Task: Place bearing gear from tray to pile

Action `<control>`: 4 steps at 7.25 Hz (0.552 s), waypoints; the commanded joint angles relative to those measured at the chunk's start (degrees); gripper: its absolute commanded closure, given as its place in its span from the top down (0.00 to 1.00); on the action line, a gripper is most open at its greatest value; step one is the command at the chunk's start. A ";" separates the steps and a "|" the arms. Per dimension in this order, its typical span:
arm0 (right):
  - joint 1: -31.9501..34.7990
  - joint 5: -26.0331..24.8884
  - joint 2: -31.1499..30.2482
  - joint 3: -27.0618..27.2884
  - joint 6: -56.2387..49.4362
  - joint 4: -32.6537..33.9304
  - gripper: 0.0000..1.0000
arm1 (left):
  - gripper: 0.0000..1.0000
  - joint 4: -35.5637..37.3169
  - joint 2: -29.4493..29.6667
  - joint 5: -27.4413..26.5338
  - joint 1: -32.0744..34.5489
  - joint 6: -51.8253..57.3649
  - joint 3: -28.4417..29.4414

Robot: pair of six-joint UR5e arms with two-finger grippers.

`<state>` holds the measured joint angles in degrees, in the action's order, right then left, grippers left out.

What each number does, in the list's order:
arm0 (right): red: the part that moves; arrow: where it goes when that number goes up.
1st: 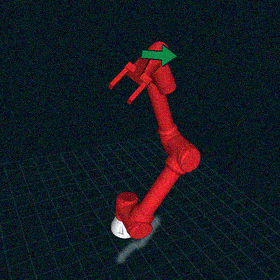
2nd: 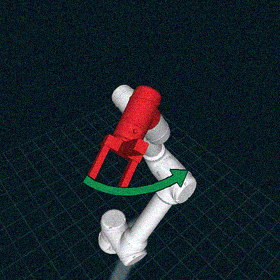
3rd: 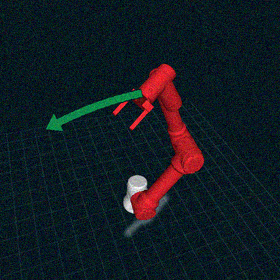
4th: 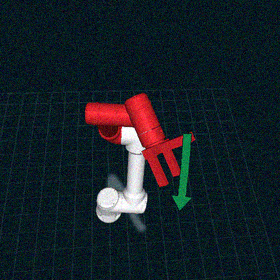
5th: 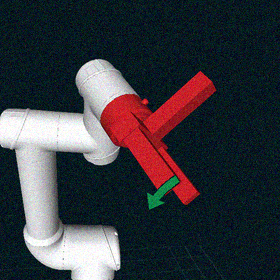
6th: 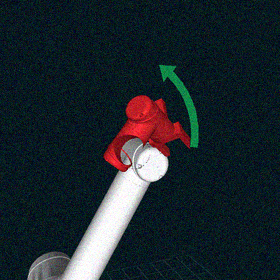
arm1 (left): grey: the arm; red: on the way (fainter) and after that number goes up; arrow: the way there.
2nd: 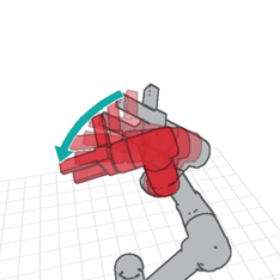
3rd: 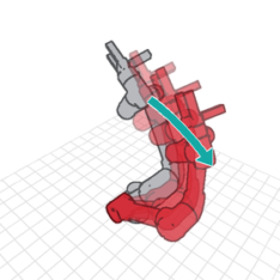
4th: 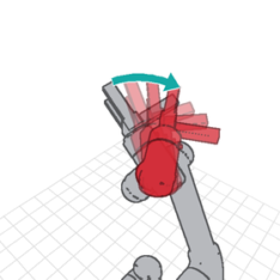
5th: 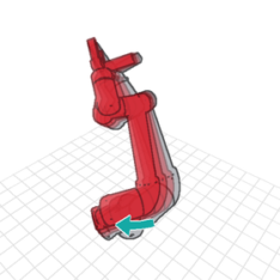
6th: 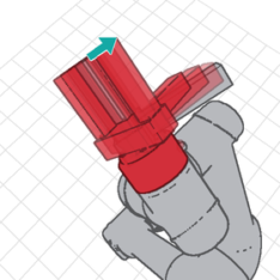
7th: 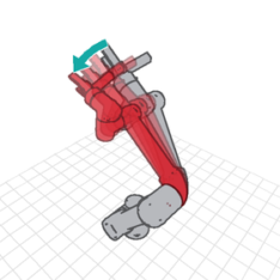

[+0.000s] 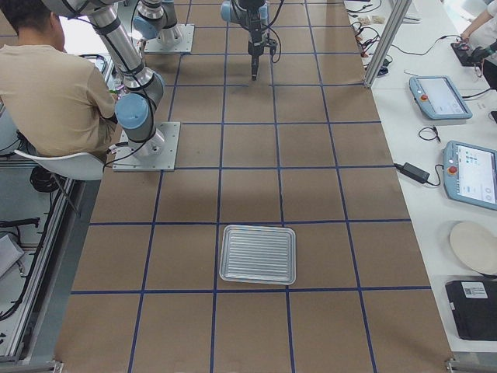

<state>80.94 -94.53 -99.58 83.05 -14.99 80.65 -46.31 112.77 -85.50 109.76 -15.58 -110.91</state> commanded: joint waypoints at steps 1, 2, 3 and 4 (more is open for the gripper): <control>0.00 -0.04 0.09 0.27 -1.10 0.73 1.00 | 0.79 2.27 1.48 -0.02 0.01 0.19 -0.01; 0.00 0.75 0.09 0.36 -0.75 0.48 1.00 | 0.58 2.36 1.48 0.24 -0.16 0.37 -0.01; 0.09 3.19 0.17 0.36 0.04 0.21 1.00 | 0.30 1.75 1.31 -0.11 -0.16 0.46 -0.10; 0.09 3.48 0.78 0.45 4.13 0.04 1.00 | 0.25 1.40 1.31 -0.28 0.01 0.46 -0.27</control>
<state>81.00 -92.20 -99.28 83.41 -14.24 80.92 -44.49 114.10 -85.55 109.66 -15.18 -111.02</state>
